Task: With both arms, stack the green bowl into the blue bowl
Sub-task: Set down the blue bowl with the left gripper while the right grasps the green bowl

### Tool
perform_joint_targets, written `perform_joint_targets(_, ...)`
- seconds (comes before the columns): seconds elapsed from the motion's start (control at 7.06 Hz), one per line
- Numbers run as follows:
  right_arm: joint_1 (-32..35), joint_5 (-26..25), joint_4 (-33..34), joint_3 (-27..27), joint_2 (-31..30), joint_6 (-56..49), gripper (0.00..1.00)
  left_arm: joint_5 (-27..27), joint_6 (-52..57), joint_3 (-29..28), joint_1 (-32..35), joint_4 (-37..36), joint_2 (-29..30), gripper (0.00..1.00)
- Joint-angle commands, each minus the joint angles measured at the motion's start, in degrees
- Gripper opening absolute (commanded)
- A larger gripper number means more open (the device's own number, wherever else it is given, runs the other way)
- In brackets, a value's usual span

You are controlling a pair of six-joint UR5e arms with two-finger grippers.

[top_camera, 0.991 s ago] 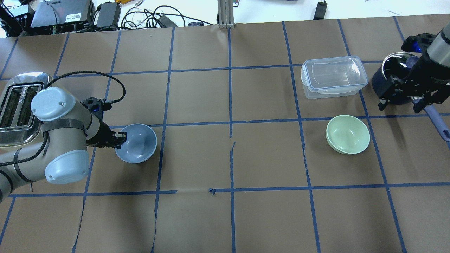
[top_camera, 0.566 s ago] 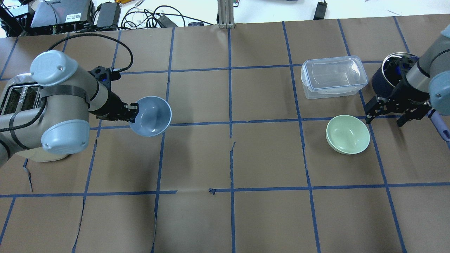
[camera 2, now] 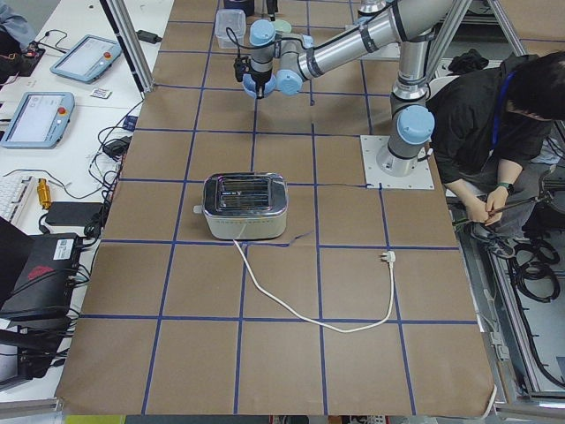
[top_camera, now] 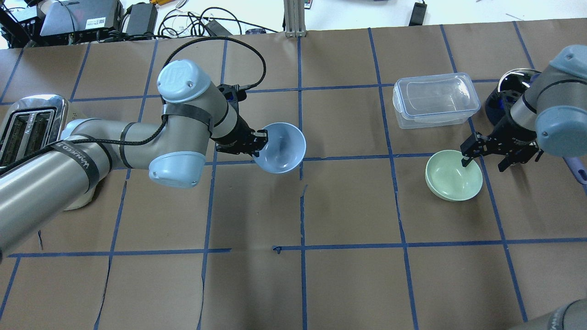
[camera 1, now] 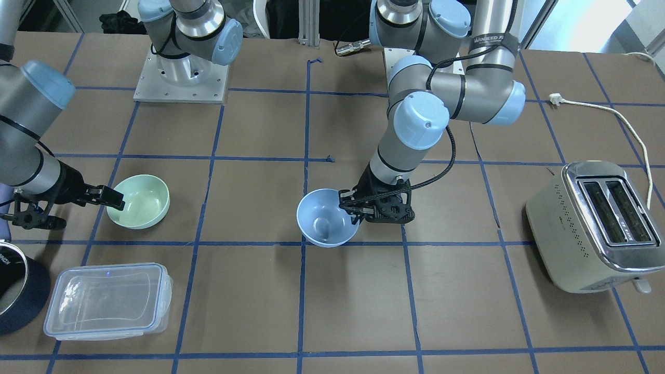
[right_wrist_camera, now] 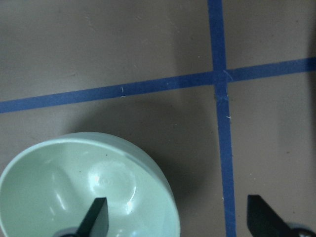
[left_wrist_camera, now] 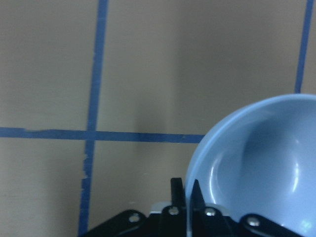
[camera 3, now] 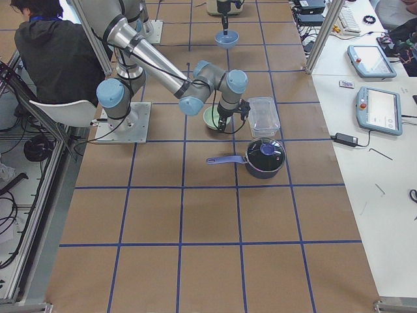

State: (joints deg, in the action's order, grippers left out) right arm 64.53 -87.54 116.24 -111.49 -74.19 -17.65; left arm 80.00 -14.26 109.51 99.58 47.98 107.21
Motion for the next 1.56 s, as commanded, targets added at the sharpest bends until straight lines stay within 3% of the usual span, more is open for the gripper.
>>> perform_joint_targets(0.0,0.1,0.9,0.3,-0.4,1.6,0.1,0.95,-0.1,-3.4,-1.5,2.4,-2.3,4.7,0.00)
perform_joint_targets(0.14,0.0,2.4,0.4,-0.7,1.7,0.2,0.95,-0.1,-3.9,-1.4,3.1,-2.4,4.9,0.00)
perform_joint_targets(0.28,0.0,2.6,0.5,-1.5,1.7,0.2,0.83,-0.1,-4.1,-1.1,3.9,-2.3,5.0,0.00)
perform_joint_targets(0.42,0.0,2.6,0.5,-1.5,1.7,0.2,0.56,-0.3,-6.8,-1.2,4.0,-2.4,5.1,0.00)
perform_joint_targets(0.57,0.0,2.5,0.4,-1.5,1.7,-0.1,0.38,-0.1,-8.7,-1.3,4.1,-2.5,5.4,0.62)
perform_joint_targets(0.71,0.0,2.5,0.5,-1.5,1.7,-1.7,0.04,0.2,-7.8,-2.2,4.0,-3.4,5.1,0.90)
perform_joint_targets(0.85,0.0,2.5,0.2,-1.4,1.5,-1.9,0.00,0.2,-7.7,-4.3,3.1,-4.3,3.6,1.00)
perform_joint_targets(0.99,0.1,2.6,0.1,-1.0,0.8,-1.9,0.00,0.3,-6.1,-7.5,1.7,-0.3,2.2,1.00)
perform_joint_targets(1.13,0.1,4.0,-0.7,0.4,-0.1,-1.6,0.00,0.9,0.9,-11.0,-0.9,9.3,-0.5,1.00)
perform_joint_targets(1.42,0.8,4.7,-8.1,5.7,-1.8,-1.2,0.00,7.6,16.2,-18.6,-7.6,27.5,-5.9,1.00)
